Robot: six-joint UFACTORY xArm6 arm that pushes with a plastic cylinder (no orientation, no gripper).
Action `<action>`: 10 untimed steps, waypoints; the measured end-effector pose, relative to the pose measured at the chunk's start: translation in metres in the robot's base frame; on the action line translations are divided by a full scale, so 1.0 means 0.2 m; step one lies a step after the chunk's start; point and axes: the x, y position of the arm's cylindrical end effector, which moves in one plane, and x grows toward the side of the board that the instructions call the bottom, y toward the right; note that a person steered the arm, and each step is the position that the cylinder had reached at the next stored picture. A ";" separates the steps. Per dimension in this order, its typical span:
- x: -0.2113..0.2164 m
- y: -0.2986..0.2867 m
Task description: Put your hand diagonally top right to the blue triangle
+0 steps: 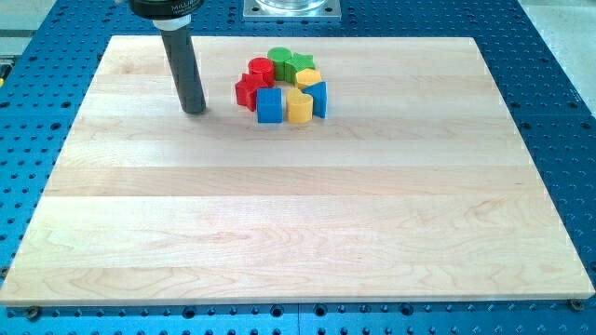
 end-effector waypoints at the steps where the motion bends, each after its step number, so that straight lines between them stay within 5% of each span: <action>1: 0.00 0.00; 3: -0.03 0.02; 4: -0.26 -0.05; 9: -0.34 -0.07; 10: -0.51 0.00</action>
